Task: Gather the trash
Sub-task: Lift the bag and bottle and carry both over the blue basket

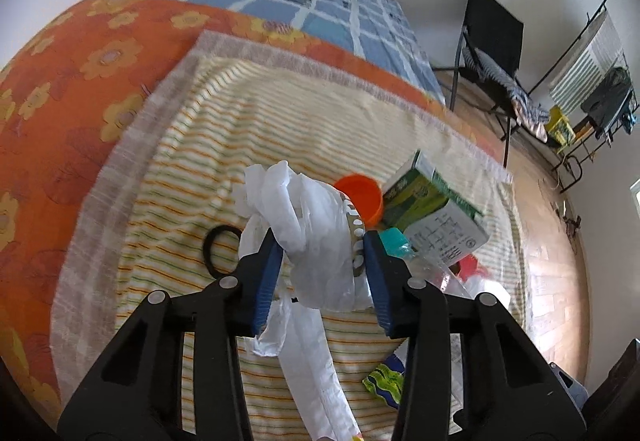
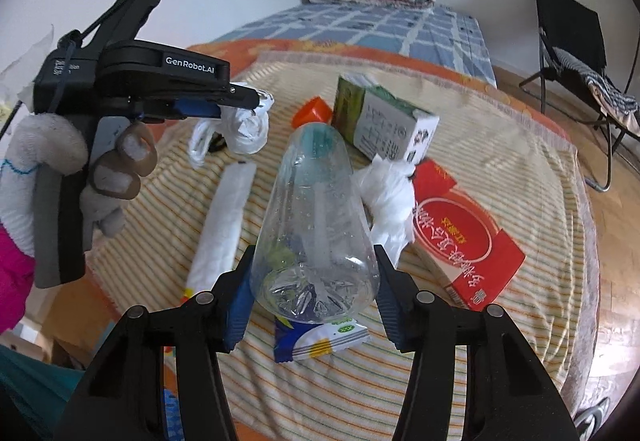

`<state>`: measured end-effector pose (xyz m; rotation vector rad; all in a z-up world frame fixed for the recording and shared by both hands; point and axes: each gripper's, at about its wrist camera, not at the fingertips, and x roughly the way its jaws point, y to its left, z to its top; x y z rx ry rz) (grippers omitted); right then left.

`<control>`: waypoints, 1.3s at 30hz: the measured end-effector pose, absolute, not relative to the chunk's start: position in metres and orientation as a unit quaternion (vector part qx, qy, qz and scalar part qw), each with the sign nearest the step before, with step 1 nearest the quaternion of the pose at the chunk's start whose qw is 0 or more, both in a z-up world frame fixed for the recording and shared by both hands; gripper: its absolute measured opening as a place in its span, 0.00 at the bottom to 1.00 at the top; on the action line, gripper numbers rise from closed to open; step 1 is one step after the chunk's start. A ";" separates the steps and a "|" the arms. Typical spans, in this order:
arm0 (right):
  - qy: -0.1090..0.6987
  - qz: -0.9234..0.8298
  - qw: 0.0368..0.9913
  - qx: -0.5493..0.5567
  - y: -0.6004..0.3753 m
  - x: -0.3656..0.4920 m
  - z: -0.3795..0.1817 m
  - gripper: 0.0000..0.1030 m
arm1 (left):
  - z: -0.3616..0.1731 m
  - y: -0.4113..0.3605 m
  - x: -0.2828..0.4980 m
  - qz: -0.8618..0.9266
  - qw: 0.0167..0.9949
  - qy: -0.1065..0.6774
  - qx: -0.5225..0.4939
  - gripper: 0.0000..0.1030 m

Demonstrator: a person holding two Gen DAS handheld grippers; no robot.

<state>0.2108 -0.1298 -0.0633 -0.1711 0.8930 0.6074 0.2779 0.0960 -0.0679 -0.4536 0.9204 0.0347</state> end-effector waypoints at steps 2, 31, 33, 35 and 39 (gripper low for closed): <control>0.418 0.294 0.856 -0.078 -0.130 0.210 -0.057 0.51 | -0.059 0.100 0.275 0.019 0.876 0.430 -0.219 0.40; 0.384 0.354 0.852 -0.043 -0.192 0.101 0.016 0.51 | 0.025 0.059 0.127 -0.055 0.911 0.379 -0.152 0.40; 0.387 0.356 0.849 -0.045 -0.200 0.087 0.018 0.51 | 0.024 0.053 0.113 -0.059 0.910 0.382 -0.148 0.40; 0.390 0.358 0.847 -0.047 -0.206 0.074 0.019 0.51 | 0.022 0.048 0.100 -0.062 0.909 0.386 -0.144 0.40; 0.400 0.360 0.841 -0.055 -0.216 0.050 0.019 0.51 | 0.015 0.037 0.075 -0.069 0.908 0.392 -0.132 0.40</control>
